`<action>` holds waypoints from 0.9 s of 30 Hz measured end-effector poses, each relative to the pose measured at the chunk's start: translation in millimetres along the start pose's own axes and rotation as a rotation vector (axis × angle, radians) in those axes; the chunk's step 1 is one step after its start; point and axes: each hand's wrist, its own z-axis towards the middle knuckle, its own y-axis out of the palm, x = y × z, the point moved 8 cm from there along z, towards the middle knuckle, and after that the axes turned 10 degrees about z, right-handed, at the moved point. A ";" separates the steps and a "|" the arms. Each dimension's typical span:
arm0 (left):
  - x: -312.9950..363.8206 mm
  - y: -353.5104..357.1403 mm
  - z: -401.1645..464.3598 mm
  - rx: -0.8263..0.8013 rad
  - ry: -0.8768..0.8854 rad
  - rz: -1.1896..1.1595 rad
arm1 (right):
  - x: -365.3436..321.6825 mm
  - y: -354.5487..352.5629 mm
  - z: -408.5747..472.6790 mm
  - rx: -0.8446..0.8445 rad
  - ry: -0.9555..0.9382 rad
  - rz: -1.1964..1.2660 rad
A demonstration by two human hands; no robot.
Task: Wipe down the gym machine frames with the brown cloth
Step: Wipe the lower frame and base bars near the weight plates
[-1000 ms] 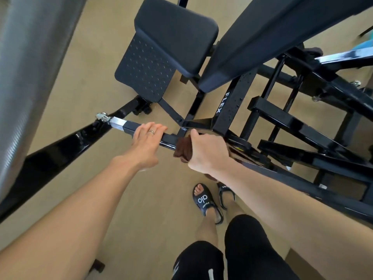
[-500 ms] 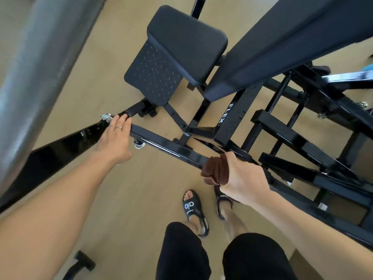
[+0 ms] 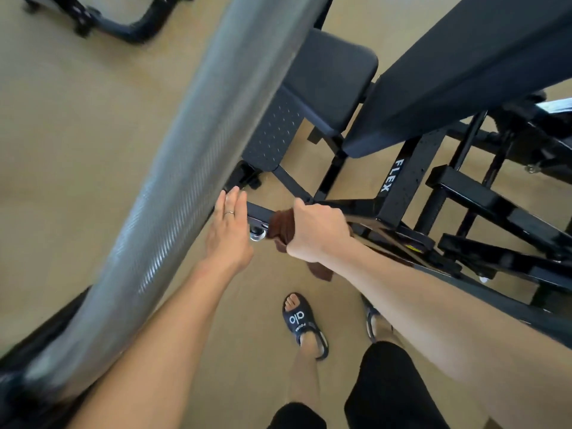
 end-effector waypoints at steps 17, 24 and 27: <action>-9.2 -8.5 -4.3 -0.052 0.013 -0.206 | 58.0 -5.7 -43.6 0.113 0.043 0.027; -0.1 -6.5 -7.1 -0.118 -0.037 -0.376 | 67.5 -12.2 -55.2 0.083 -0.011 -0.078; 1.3 -5.6 -6.2 -0.109 -0.006 -0.318 | 35.5 -4.9 -30.5 0.040 -0.053 -0.022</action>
